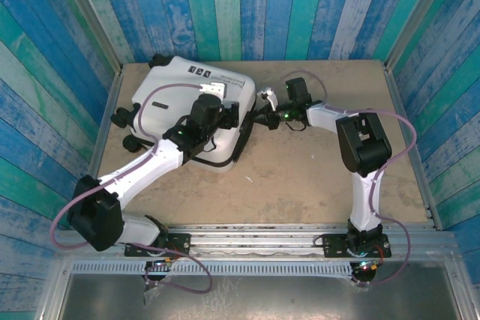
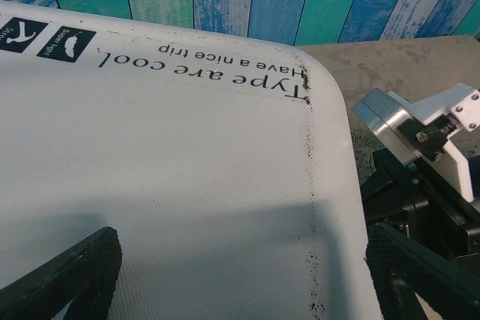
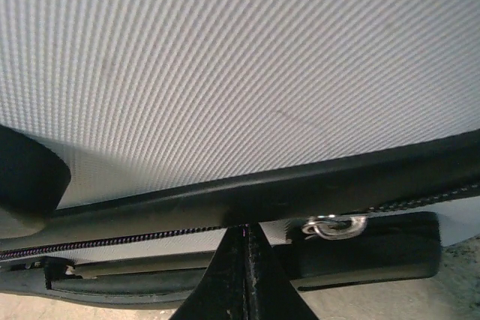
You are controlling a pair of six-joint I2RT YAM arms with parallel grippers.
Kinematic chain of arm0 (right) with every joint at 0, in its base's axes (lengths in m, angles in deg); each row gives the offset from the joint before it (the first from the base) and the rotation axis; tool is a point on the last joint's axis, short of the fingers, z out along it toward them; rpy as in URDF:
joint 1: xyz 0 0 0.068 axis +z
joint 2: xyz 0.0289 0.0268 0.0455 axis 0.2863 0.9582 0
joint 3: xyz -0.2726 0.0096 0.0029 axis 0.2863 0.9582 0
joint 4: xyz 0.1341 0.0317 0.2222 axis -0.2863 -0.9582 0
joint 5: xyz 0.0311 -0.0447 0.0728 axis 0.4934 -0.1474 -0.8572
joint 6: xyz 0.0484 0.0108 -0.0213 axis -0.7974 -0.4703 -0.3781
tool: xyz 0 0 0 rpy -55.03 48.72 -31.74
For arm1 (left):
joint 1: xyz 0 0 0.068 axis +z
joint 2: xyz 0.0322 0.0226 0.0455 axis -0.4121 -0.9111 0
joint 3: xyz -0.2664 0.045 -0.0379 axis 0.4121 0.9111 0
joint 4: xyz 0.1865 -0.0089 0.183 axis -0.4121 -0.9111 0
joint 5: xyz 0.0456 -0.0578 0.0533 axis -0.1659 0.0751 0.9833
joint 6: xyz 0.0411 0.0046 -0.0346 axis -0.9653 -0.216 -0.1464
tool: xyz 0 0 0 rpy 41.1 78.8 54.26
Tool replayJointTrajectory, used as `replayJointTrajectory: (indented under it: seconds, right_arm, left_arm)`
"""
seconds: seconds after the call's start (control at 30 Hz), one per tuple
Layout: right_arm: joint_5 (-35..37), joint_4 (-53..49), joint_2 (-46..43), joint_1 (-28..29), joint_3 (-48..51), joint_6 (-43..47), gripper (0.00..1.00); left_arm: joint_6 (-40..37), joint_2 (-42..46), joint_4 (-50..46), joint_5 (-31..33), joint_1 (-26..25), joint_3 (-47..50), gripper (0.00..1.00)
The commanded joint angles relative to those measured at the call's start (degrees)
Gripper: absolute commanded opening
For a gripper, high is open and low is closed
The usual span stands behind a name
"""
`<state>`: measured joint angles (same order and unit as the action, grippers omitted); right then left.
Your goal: Pack the luggage
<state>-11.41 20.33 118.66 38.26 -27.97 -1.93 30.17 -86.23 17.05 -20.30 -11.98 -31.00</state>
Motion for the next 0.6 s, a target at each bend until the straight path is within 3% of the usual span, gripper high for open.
replayJointTrajectory:
  seconds: [0.0,0.03,0.13,0.17,0.4,0.5,0.57]
  right_arm:
    - [-1.4,-0.37,-1.05,0.17,0.22,-0.05,0.01]
    - [-0.83,-0.45,-1.2,0.17,0.4,-0.19,0.01]
    - [4.04,-1.94,-1.81,0.26,0.84,-0.98,0.2]
    - [6.23,-3.34,-1.93,0.41,0.8,-0.81,0.21]
    - [24.66,-17.28,-1.28,3.07,-0.69,2.14,0.08]
    - [24.85,-17.09,-2.95,2.51,2.06,-0.89,0.08]
    - [22.18,-15.48,-5.49,1.56,4.59,-3.79,0.16]
  left_arm:
    - [3.34,-3.75,-18.28,-7.05,-0.6,5.39,0.87]
    - [3.31,-3.67,-18.41,-6.93,-0.6,5.44,0.87]
    - [3.49,-3.12,-18.38,-6.41,-0.54,5.72,0.87]
    - [3.63,-2.85,-18.34,-6.27,-0.67,5.78,0.87]
    - [5.19,-0.75,-19.15,-3.31,-0.64,5.98,0.87]
    - [5.12,4.41,-17.47,-2.91,-0.82,6.84,0.86]
    - [4.18,11.16,-14.05,-2.46,-1.38,8.68,0.86]
